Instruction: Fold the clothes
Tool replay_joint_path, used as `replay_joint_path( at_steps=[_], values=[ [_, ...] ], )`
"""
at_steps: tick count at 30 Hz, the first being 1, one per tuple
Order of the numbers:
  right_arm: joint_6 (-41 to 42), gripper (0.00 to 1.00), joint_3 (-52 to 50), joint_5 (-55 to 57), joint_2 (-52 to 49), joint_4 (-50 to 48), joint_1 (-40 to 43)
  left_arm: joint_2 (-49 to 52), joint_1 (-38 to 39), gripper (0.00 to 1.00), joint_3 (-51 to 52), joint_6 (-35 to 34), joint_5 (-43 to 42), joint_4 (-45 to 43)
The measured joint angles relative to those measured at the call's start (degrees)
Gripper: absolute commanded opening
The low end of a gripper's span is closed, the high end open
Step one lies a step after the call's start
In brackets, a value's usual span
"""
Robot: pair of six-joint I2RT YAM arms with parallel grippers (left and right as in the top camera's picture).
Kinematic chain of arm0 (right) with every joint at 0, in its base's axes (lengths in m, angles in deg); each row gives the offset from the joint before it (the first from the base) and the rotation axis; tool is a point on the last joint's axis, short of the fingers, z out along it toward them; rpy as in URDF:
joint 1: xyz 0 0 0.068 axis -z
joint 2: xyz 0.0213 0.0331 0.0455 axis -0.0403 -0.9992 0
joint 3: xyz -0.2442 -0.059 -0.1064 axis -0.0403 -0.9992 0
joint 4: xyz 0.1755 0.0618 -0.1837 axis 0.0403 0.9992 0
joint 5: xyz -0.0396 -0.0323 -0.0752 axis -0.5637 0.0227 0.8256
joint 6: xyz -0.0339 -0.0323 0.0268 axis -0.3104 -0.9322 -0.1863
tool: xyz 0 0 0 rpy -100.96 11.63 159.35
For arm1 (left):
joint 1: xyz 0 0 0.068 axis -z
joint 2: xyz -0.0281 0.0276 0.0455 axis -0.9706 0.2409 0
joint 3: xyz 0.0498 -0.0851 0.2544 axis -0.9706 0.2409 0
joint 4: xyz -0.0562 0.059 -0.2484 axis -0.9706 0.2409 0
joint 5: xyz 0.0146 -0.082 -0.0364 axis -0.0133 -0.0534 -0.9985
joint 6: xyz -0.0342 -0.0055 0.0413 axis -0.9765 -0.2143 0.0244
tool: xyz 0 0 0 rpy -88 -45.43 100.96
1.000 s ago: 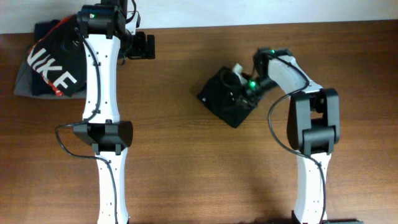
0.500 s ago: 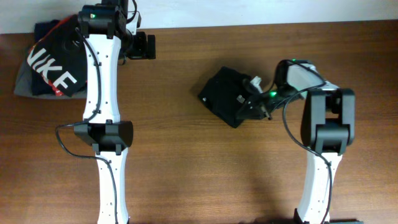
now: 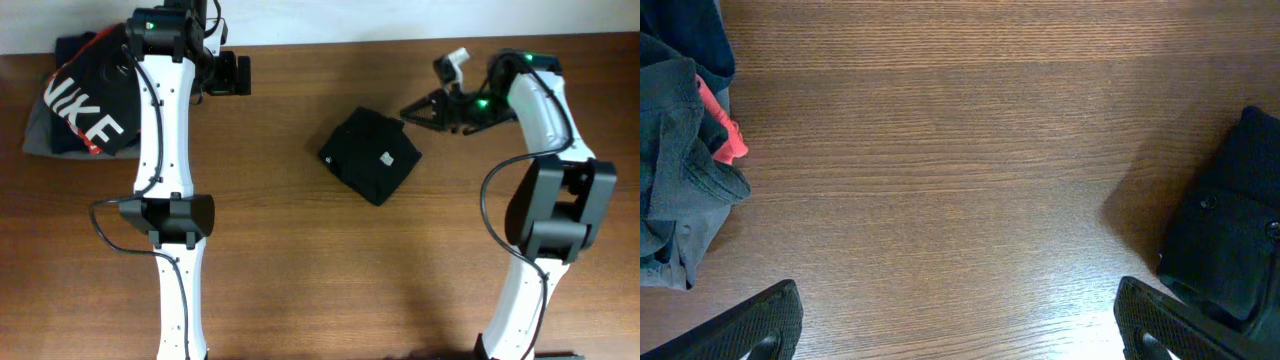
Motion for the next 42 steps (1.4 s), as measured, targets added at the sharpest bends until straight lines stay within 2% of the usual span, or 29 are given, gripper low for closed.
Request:
replay_joint_path(
  at_steps=[4, 8, 12, 17, 26, 31, 34, 35, 36, 40, 42],
  values=[
    [9.0, 0.08, 0.1, 1.0, -1.0, -12.8, -4.5, 0.0, 0.0, 0.99, 0.0, 0.0, 0.0, 0.0],
    [14.7, 0.07, 0.1, 1.9, -4.0, -18.4, -8.9, 0.0, 0.0, 0.99, 0.0, 0.0, 0.0, 0.0],
    [17.2, 0.07, 0.0, 5.0, -7.8, -17.9, -11.3, 0.0, 0.0, 0.99, 0.0, 0.0, 0.0, 0.0],
    [18.3, 0.07, -2.5, 8.8, -11.8, -17.7, -10.6, 0.0, 0.0, 0.99, 0.0, 0.0, 0.0, 0.0],
    [15.7, 0.08, -3.7, 6.2, -12.9, -14.4, -9.7, 0.0, 0.0, 0.99, 0.0, 0.2, -0.4, 0.0],
    [14.2, 0.20, 1.6, 5.8, -12.1, -5.9, -8.4, 0.0, 0.0, 0.99, 0.0, 6.3, -7.6, -0.1],
    [14.3, 0.34, 6.8, 9.4, -9.2, 1.0, -7.0, 0.1, 0.0, 0.99, 0.0, 10.2, -12.9, -0.6],
    [14.9, 0.43, 8.8, 12.0, -7.8, 3.1, -6.5, 0.2, 0.1, 0.99, 0.0, 11.0, -14.2, -0.8],
    [17.0, 0.57, 11.8, 17.3, -5.4, 6.1, -5.8, 0.5, 0.1, 0.99, 0.0, 11.8, -15.5, -1.1],
    [21.9, 0.97, 16.8, 32.1, 1.3, 11.9, -4.8, 4.0, 0.6, 0.99, 0.0, 14.1, -20.1, -3.0],
    [24.1, 0.99, 17.9, 38.8, 4.7, 15.2, -4.7, 7.0, 1.0, 0.99, 0.0, 15.4, -23.2, -3.8]
  ],
)
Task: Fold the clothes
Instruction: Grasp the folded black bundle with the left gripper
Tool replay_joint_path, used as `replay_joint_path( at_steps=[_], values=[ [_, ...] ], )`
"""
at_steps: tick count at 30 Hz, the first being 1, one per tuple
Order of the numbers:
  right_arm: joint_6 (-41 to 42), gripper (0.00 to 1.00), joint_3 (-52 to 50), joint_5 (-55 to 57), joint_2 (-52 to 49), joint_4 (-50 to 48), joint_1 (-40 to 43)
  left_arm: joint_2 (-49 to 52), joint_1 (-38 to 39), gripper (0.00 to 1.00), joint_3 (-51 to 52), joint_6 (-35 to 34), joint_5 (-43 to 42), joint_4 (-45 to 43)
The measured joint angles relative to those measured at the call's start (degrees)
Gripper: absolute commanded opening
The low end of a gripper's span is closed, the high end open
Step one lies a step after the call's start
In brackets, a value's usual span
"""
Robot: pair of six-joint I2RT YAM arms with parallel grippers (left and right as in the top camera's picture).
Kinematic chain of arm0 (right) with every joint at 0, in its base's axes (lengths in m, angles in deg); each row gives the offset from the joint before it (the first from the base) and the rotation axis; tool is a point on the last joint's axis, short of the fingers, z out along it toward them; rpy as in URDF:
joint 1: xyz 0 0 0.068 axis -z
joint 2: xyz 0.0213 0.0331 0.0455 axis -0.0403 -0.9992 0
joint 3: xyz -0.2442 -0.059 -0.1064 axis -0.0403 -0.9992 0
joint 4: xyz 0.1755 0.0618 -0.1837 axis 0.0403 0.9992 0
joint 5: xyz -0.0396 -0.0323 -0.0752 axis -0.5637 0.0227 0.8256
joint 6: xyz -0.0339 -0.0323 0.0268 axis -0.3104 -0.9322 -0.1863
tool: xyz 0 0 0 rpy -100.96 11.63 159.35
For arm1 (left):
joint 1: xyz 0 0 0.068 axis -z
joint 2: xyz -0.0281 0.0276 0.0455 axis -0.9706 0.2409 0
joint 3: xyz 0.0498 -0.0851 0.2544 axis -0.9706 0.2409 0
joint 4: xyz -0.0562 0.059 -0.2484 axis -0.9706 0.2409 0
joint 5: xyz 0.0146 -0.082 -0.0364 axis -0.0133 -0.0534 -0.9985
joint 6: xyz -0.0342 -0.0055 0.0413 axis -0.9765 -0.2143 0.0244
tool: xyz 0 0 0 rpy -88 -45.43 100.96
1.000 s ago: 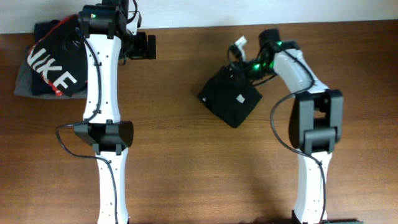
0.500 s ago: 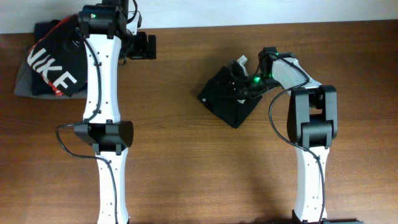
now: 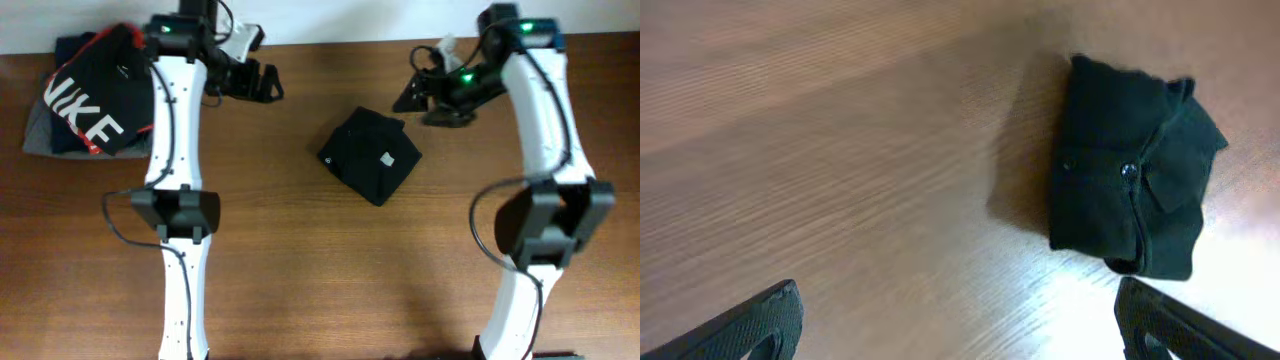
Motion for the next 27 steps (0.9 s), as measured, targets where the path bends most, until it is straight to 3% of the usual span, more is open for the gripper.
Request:
replay_joint_path(
  at_steps=[7, 14, 27],
  values=[
    [2.3, 0.99, 0.2, 12.3, 2.6, 6.7, -0.1, 9.7, 2.9, 0.99, 0.2, 5.4, -10.7, -1.7],
    [1.6, 0.99, 0.2, 12.9, 2.6, 6.7, -0.1, 12.2, 6.7, 0.99, 0.3, 7.3, -17.7, -4.6],
    [0.7, 0.99, 0.2, 12.0, 2.6, 6.7, -0.1, 16.2, 10.3, 0.99, 0.3, 7.8, -19.9, -6.8]
  ],
)
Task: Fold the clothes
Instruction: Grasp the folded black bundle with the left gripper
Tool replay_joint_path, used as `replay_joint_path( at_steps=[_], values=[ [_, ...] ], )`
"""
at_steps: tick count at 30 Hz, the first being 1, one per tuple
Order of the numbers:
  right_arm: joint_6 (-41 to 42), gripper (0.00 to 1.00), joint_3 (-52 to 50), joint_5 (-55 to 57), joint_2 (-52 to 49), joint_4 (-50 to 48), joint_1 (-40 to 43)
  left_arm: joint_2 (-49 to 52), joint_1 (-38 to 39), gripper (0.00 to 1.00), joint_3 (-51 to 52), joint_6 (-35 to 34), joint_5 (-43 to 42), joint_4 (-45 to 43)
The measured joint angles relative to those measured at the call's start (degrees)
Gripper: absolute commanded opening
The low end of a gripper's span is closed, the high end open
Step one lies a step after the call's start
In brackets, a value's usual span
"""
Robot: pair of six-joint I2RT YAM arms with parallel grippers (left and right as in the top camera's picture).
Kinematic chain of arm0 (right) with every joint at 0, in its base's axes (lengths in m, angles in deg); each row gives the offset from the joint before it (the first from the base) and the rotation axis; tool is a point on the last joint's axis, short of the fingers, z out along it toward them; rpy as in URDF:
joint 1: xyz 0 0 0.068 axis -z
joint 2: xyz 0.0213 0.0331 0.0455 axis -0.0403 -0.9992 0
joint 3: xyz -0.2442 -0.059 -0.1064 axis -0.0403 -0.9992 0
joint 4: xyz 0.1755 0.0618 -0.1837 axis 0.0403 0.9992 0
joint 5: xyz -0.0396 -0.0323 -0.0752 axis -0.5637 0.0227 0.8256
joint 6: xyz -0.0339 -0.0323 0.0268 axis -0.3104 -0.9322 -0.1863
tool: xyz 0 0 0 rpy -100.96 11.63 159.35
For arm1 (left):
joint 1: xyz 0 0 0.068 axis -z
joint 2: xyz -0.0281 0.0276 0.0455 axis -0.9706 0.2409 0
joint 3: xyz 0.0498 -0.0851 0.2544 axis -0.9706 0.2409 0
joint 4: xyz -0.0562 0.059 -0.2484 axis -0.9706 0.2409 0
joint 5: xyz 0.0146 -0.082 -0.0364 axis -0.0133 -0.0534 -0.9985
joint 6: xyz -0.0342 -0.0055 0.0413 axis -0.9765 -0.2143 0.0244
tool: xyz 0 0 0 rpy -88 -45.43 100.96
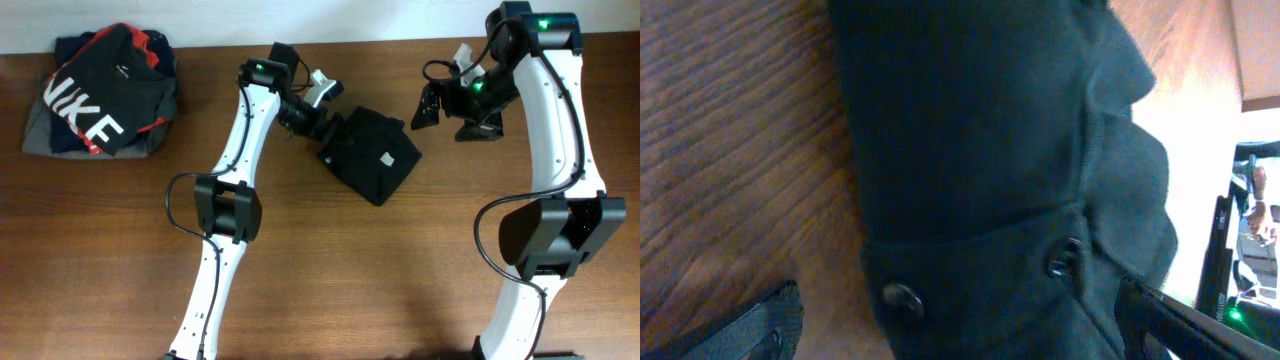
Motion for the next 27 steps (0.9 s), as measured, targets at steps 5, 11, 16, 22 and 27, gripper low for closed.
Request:
replay_joint_path(
  at_steps=[5, 11, 16, 22, 27],
  values=[
    [-0.1, 0.99, 0.0, 0.0, 0.0, 0.0, 0.0, 0.6, 0.0, 0.99, 0.0, 0.2, -0.9, -0.5],
    [-0.3, 0.99, 0.0, 0.0, 0.0, 0.0, 0.0, 1.7, 0.5, 0.99, -0.2, 0.4, -4.9, -2.8],
    [-0.3, 0.99, 0.0, 0.0, 0.0, 0.0, 0.0, 2.6, 1.8, 0.82, -0.3, 0.7, -7.5, -2.9],
    [-0.3, 0.99, 0.0, 0.0, 0.0, 0.0, 0.0, 3.9, 3.8, 0.35, -0.3, 0.7, -8.0, -2.1],
    [-0.3, 0.99, 0.0, 0.0, 0.0, 0.0, 0.0, 4.2, 4.2, 0.00, -0.3, 0.8, -9.0, -2.8]
  ],
)
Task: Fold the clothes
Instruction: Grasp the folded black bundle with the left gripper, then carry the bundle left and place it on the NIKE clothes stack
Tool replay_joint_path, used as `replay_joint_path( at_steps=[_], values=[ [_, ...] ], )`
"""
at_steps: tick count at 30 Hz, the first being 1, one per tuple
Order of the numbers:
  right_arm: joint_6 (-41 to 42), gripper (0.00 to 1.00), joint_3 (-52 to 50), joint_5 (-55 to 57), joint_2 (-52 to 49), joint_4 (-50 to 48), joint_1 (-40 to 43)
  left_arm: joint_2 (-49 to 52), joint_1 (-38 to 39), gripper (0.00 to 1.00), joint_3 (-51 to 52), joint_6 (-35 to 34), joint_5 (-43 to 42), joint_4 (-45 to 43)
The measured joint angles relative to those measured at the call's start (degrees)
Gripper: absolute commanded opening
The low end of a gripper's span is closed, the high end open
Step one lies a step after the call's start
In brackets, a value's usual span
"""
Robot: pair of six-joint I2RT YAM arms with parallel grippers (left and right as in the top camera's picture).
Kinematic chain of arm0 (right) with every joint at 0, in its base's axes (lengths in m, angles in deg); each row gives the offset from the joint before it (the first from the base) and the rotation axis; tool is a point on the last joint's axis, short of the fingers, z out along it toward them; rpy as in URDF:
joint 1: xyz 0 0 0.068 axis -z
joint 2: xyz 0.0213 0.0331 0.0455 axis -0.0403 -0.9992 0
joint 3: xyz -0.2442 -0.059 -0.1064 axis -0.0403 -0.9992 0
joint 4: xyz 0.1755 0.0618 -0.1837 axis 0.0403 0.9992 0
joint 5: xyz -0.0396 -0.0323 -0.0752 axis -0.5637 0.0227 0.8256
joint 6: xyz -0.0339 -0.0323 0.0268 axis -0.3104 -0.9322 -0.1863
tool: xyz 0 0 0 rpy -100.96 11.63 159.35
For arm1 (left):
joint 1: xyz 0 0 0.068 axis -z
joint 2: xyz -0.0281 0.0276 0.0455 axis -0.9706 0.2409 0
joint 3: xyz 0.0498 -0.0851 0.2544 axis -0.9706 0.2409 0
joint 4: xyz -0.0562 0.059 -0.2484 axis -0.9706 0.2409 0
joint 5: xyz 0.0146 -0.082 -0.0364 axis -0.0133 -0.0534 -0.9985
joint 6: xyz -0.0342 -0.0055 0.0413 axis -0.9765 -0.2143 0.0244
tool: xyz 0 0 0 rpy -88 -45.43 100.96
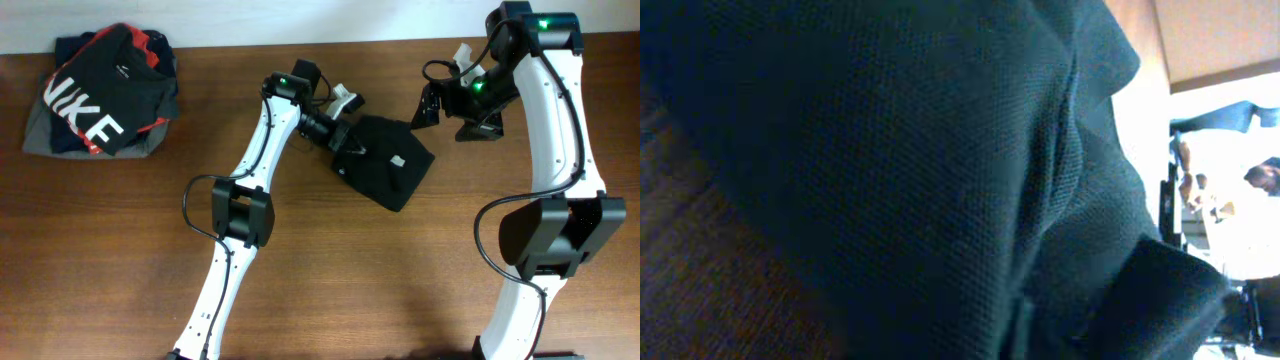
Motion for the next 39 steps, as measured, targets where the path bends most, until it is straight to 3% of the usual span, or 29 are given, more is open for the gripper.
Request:
replay_joint_path(
  at_steps=[16, 39],
  values=[
    [-0.3, 0.99, 0.0, 0.1, 0.0, 0.0, 0.0, 0.2, -1.0, 0.00, -4.0, -2.6, 7.2, -7.6],
    [-0.2, 0.99, 0.0, 0.1, 0.0, 0.0, 0.0, -6.5, -24.3, 0.00, -4.6, -3.2, 21.2, -15.9]
  ],
)
